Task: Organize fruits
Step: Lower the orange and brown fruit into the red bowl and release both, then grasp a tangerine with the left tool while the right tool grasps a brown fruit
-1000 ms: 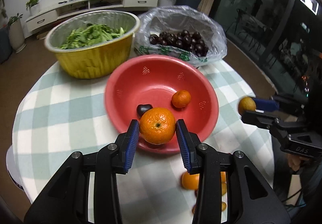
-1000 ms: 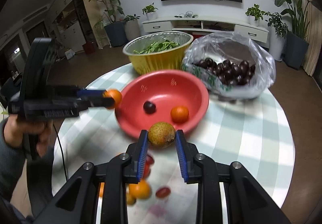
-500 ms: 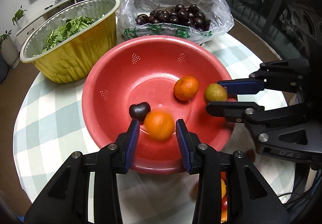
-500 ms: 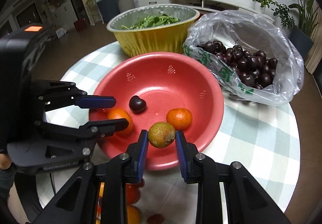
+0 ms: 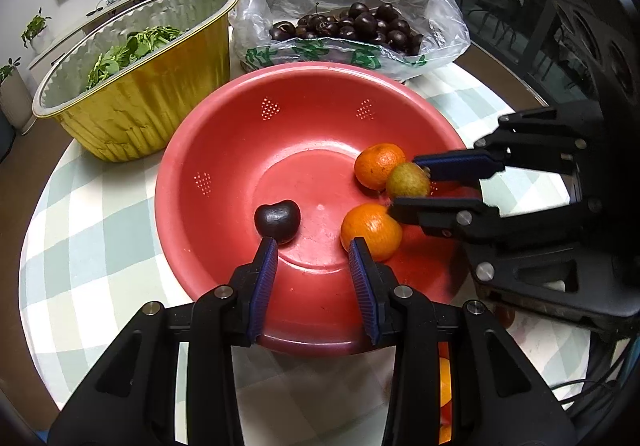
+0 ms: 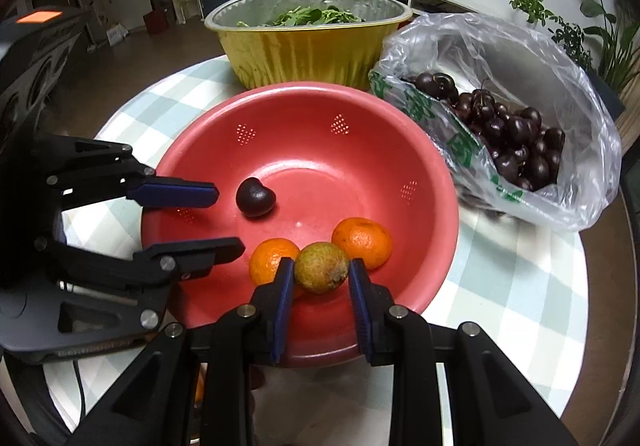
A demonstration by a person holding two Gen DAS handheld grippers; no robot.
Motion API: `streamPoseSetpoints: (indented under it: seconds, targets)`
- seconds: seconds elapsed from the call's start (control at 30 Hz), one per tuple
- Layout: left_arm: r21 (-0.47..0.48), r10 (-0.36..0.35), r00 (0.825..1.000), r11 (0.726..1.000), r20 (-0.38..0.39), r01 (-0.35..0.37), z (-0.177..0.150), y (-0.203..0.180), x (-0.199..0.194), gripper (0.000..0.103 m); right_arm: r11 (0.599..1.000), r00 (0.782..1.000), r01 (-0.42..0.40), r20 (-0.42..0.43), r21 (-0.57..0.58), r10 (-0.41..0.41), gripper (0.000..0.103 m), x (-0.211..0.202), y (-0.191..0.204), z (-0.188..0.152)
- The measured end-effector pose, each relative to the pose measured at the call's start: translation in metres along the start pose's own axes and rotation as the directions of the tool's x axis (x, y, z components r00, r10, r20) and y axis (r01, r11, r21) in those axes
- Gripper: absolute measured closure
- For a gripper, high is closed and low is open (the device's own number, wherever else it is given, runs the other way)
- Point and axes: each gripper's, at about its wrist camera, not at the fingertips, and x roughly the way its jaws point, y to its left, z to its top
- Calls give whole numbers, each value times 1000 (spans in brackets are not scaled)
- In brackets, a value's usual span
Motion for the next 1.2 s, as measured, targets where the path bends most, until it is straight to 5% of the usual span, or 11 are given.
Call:
streamPoseSetpoints:
  seconds: [0.23, 0.3, 0.53, 0.73, 0.87, 0.97, 1.2]
  targets:
    - [6, 25, 1000, 1000, 11, -25, -4, -5, -4, 67, 1000, 1000, -9, -16, 30, 10, 70, 4, -8, 6]
    - [5, 29, 999, 1000, 23, -29, -7, -6, -9, 56, 998, 1000, -24, -8, 53, 24, 56, 3, -11, 6]
    - [-15, 26, 998, 1000, 54, -26, -15, -9, -26, 45, 998, 999, -33, 11, 53, 33, 54, -4, -7, 2]
    - [-50, 30, 996, 998, 86, -25, -30, -12, -45, 24, 996, 997, -50, 58, 74, 46, 54, -24, -10, -8]
    - [-83, 16, 996, 997, 91, -9, -52, -15, -54, 23, 992, 993, -77, 102, 104, 67, 48, -41, -15, -24]
    - [-115, -6, 996, 993, 93, 17, -73, -16, -61, 6, 986, 987, -108, 134, 129, 91, 48, -53, -18, -42]
    - [-81, -40, 997, 996, 71, 46, -128, -37, -74, 0, 965, 973, -173, 188, 196, 136, 48, -76, -20, -98]
